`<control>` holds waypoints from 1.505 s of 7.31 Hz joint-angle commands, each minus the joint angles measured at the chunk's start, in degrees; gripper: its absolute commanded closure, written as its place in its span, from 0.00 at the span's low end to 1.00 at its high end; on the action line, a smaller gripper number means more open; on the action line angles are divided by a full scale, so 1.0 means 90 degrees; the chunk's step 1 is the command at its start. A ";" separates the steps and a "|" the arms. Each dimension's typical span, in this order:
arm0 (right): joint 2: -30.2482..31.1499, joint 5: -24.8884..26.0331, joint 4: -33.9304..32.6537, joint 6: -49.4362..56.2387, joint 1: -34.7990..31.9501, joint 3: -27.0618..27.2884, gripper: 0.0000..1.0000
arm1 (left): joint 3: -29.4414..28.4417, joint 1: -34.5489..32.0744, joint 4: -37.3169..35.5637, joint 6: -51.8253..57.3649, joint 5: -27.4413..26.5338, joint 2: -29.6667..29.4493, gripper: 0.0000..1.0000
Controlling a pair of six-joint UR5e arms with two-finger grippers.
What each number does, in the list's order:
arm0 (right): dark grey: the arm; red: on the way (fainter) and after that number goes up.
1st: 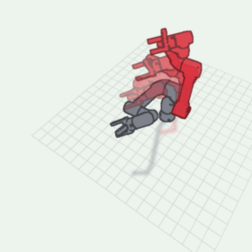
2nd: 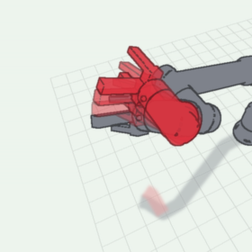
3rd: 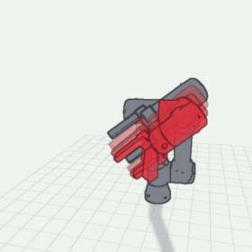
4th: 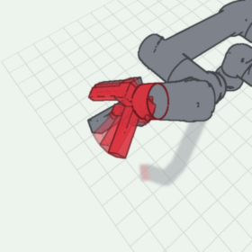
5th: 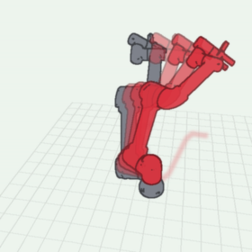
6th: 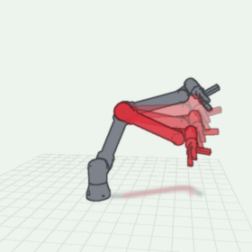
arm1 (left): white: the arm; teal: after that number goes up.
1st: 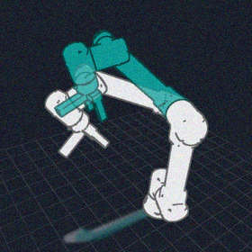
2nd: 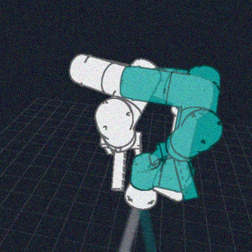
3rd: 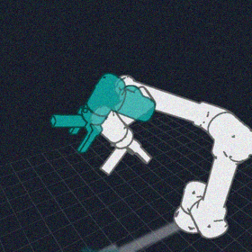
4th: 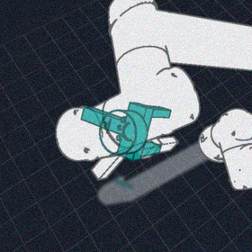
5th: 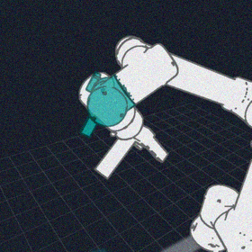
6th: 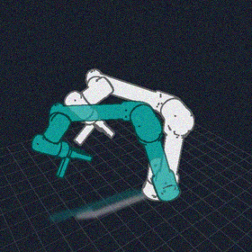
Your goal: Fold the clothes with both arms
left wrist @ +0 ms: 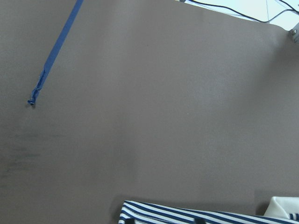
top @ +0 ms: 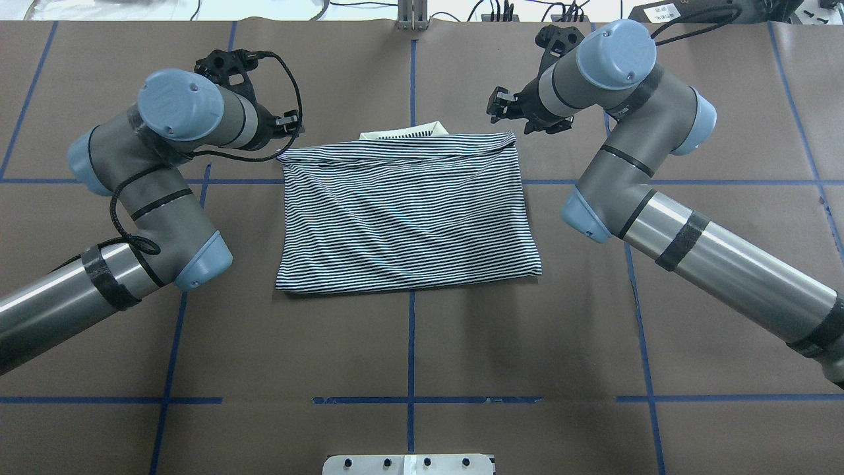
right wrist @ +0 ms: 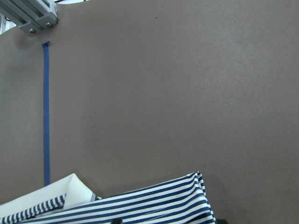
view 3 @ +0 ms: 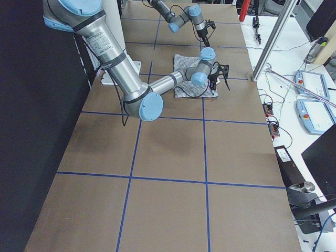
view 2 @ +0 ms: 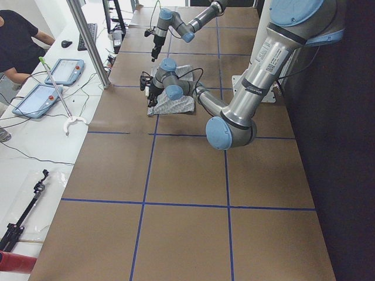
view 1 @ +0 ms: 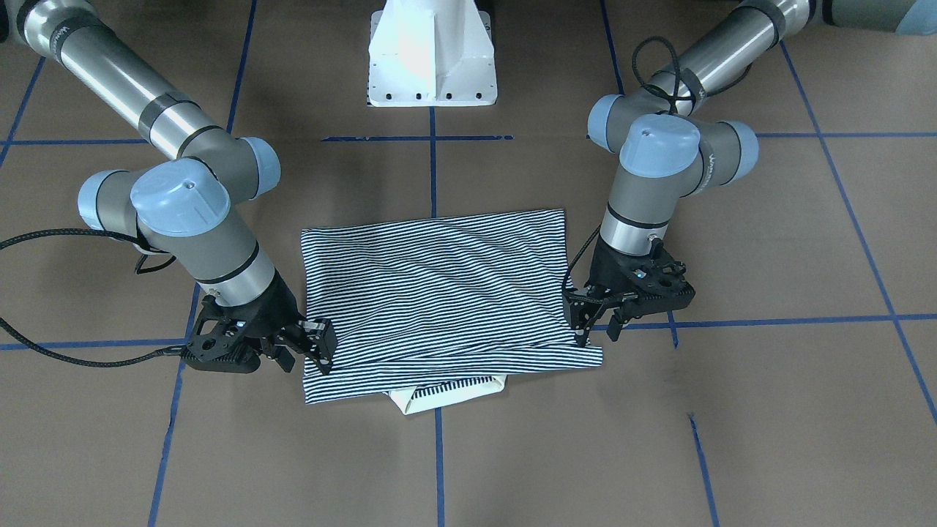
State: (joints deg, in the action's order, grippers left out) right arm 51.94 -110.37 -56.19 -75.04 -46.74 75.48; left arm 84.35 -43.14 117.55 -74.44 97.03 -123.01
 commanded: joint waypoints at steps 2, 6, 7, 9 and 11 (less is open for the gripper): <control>0.0816 -0.0392 -0.0152 -0.0303 0.0056 0.1256 0.01 | 0.0372 -0.0031 -0.0294 0.0029 0.0087 0.0026 0.00; 0.1727 0.0376 -0.1061 -0.0383 0.1236 0.2082 0.07 | 0.0783 -0.0031 -0.0578 -0.0079 0.0078 0.0036 0.00; 0.1796 0.0378 -0.1061 -0.0383 0.1393 0.2082 0.08 | 0.0804 -0.0031 -0.0609 -0.0175 0.0088 0.0036 0.00; 0.1797 0.0320 -0.1255 -0.0393 0.1463 0.2266 0.10 | 0.0804 -0.0022 -0.0600 -0.0342 0.0098 0.0036 0.00; 0.1778 0.0242 -0.1986 -0.0393 0.1589 0.2667 0.10 | 0.0804 -0.0022 -0.0561 -0.0342 0.0098 0.0036 0.00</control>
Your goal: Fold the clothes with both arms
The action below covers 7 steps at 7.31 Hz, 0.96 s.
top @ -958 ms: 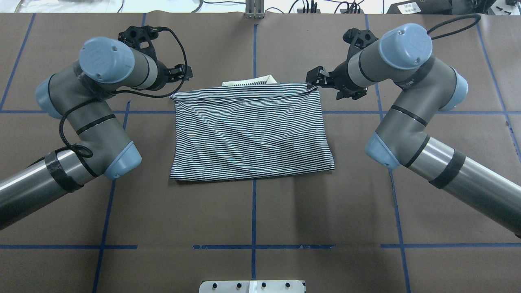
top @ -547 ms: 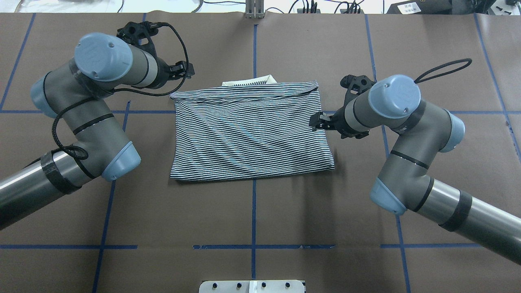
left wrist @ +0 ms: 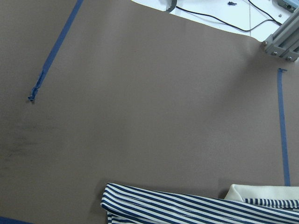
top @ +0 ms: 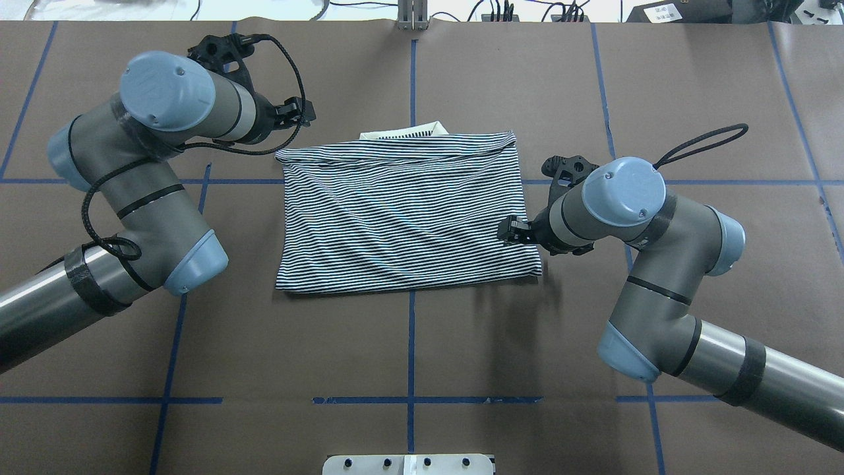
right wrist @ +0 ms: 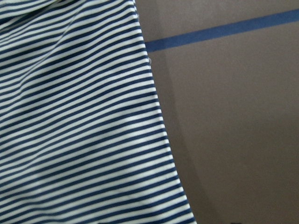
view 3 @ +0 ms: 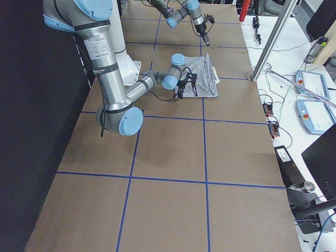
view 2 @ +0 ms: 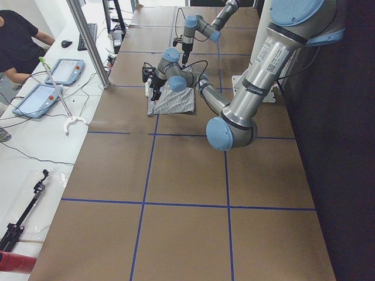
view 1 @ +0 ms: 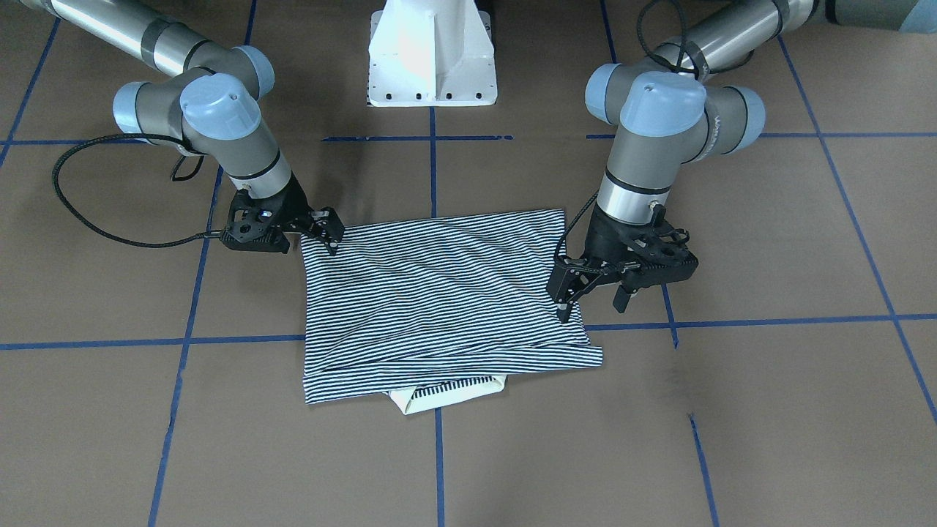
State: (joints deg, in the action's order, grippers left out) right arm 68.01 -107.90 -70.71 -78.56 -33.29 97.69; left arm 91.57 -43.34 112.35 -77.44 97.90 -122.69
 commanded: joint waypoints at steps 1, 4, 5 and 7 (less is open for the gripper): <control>0.0012 0.0006 -0.0375 -0.0001 0.0231 0.0181 0.11 | 0.0002 0.0001 0.0017 -0.0009 0.0002 0.0000 0.00; -0.0007 0.0017 -0.0482 0.0008 0.0340 0.0093 0.24 | 0.0080 0.0001 0.0027 -0.0019 0.0021 0.0010 0.00; -0.0008 0.0007 -0.0512 0.0057 0.0340 0.0083 0.39 | 0.0090 0.0001 0.0027 -0.0019 0.0021 0.0010 0.00; -0.0008 -0.0013 -0.0512 0.0096 0.0301 0.0083 0.86 | 0.0090 0.0001 0.0036 -0.0019 0.0021 0.0010 0.00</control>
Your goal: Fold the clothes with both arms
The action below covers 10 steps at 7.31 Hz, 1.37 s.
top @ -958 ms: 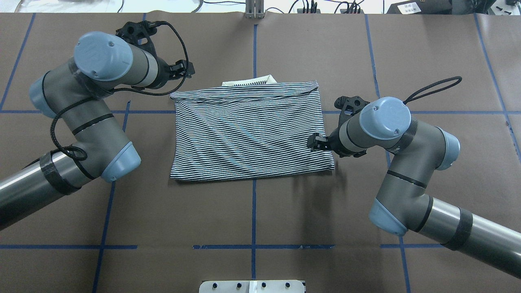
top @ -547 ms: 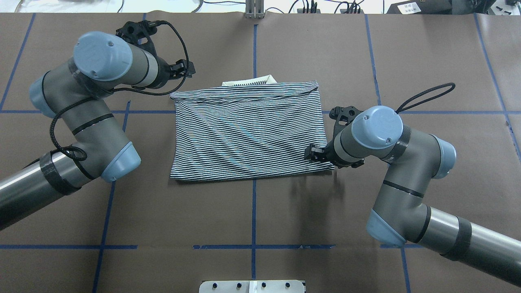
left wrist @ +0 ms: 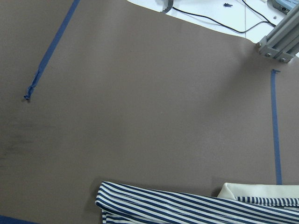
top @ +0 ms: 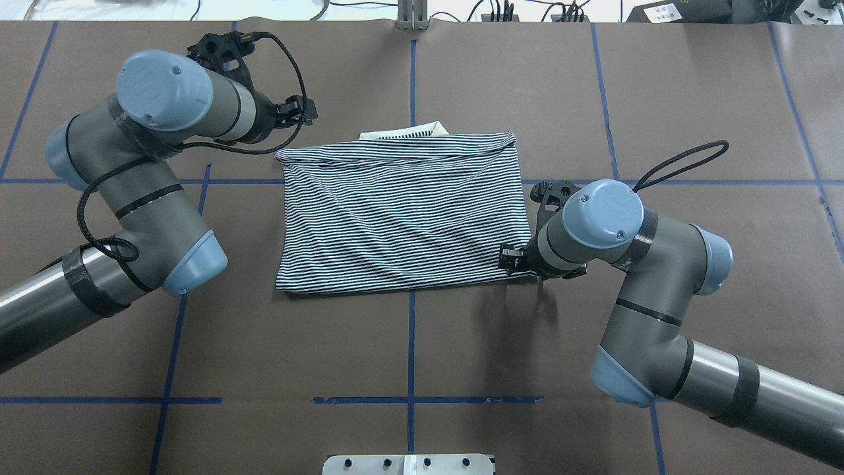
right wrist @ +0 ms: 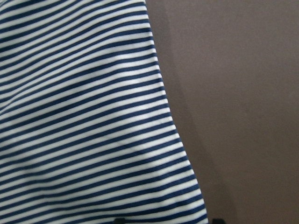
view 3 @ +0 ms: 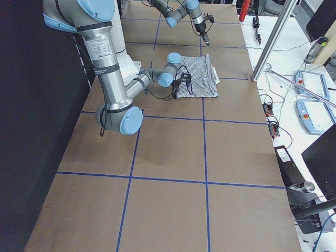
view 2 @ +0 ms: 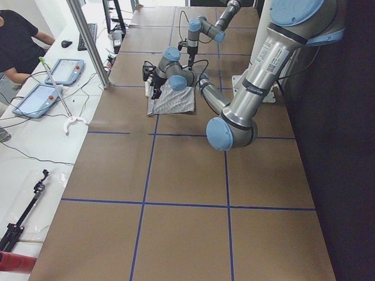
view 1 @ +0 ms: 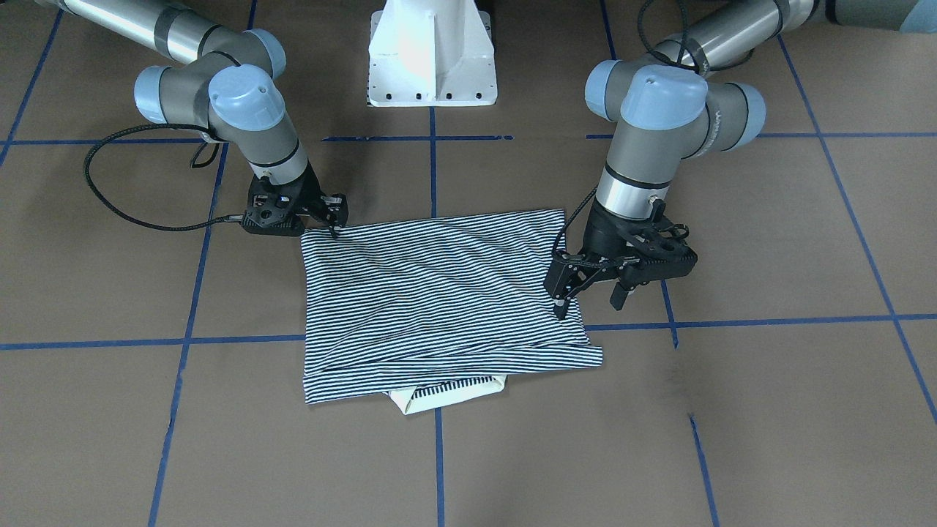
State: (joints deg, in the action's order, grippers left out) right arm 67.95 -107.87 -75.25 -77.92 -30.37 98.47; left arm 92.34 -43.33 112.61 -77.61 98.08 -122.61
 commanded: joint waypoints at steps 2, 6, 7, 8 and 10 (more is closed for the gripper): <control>0.0009 0.0003 -0.0008 0.0024 -0.0053 0.0016 1.00 | 0.0003 0.0000 0.0007 -0.0010 0.0000 0.0000 0.00; 0.0719 -0.0036 -0.0640 -0.0063 0.0199 0.1056 1.00 | 0.0100 0.0000 -0.0041 -0.0088 0.0000 -0.0009 0.00; 0.1331 0.0022 -0.0875 -0.0208 0.0617 0.1728 1.00 | 0.0101 0.0000 -0.0051 -0.0088 0.0000 -0.0009 0.00; 0.1946 -0.0007 -0.0887 -0.0684 0.1027 0.2286 1.00 | 0.0101 0.0000 -0.0051 -0.0088 -0.0009 0.0000 0.00; 0.2700 -0.0007 -0.0887 -0.1592 0.2186 0.2914 1.00 | 0.0091 0.0019 -0.0032 -0.0223 -0.0038 0.0049 0.00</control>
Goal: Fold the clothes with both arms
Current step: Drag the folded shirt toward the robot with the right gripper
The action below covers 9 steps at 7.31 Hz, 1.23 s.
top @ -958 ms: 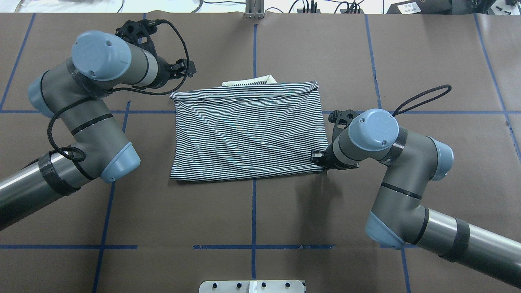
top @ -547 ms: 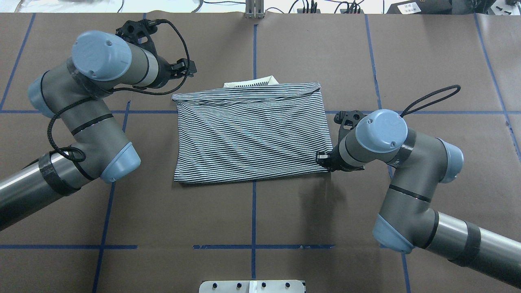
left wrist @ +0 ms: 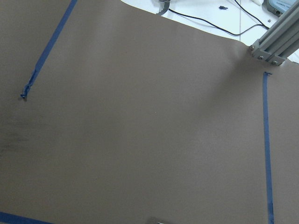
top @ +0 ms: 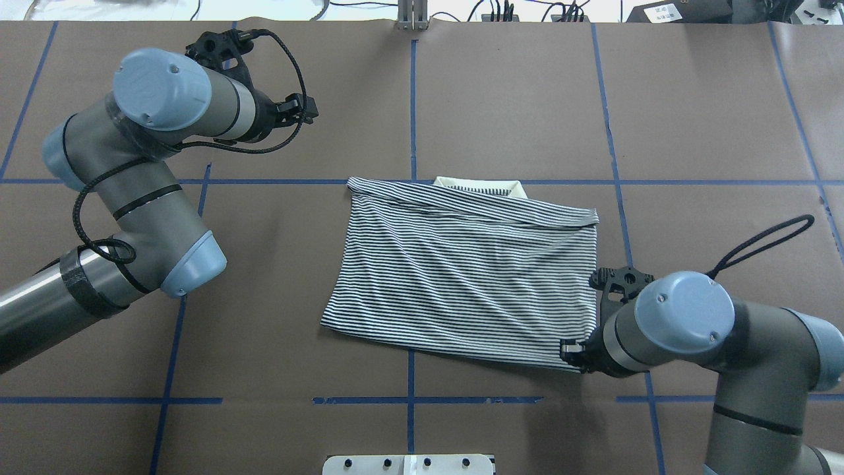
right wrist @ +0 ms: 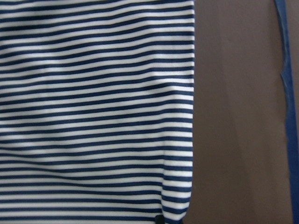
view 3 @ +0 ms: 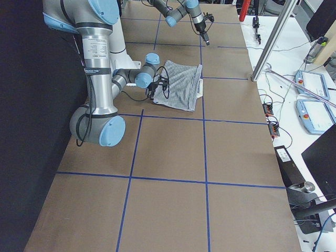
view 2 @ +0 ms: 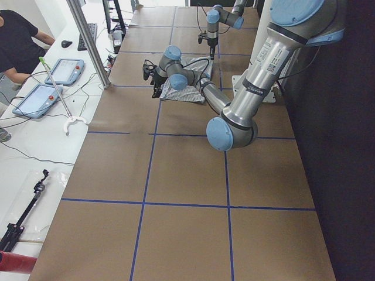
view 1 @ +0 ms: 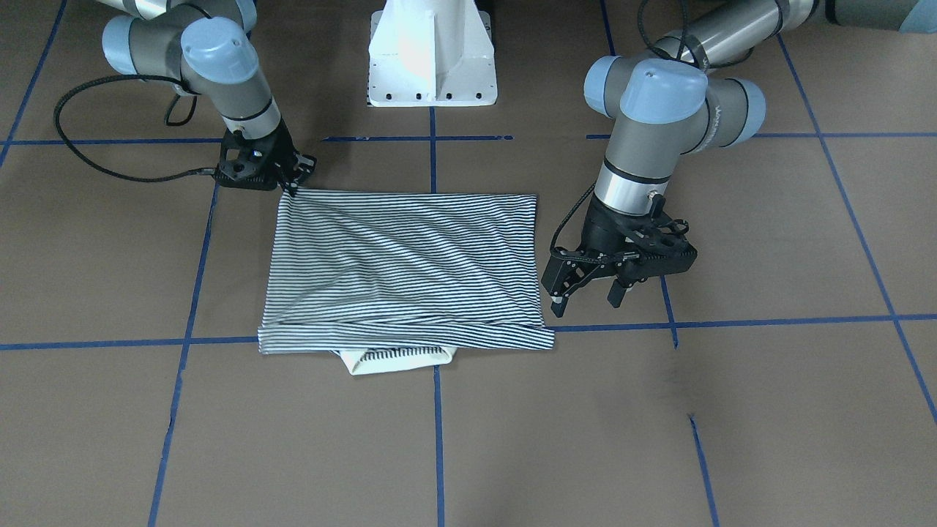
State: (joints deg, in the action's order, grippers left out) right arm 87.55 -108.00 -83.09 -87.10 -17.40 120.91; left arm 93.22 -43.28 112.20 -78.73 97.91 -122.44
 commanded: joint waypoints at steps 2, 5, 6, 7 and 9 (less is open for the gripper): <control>0.0924 0.0037 -0.0016 -0.1209 0.1569 0.0821 0.88 | 0.0004 0.0034 0.0024 -0.0110 -0.0039 0.0079 0.00; 0.0848 0.0727 0.0061 -0.1903 0.1992 0.1007 0.00 | 0.0091 0.0160 0.0014 -0.0149 0.0010 0.0138 0.00; 0.0674 0.0895 0.0062 -0.2001 0.1799 0.1066 0.00 | 0.0304 0.0548 -0.0024 -0.0662 0.0029 0.0205 0.00; 0.0305 0.1070 0.0062 -0.2002 0.1381 0.1077 0.00 | 0.0509 0.1141 -0.0025 -0.1827 0.0233 0.0361 0.00; -0.0507 0.1092 0.0217 -0.1934 0.0540 0.1028 0.00 | 0.0910 0.2227 -0.0703 -0.3561 0.0166 0.0392 0.05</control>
State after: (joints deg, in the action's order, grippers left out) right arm 87.06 -98.53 -82.15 -104.79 -8.02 130.37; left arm 99.07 -29.02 110.14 -101.72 99.39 -118.97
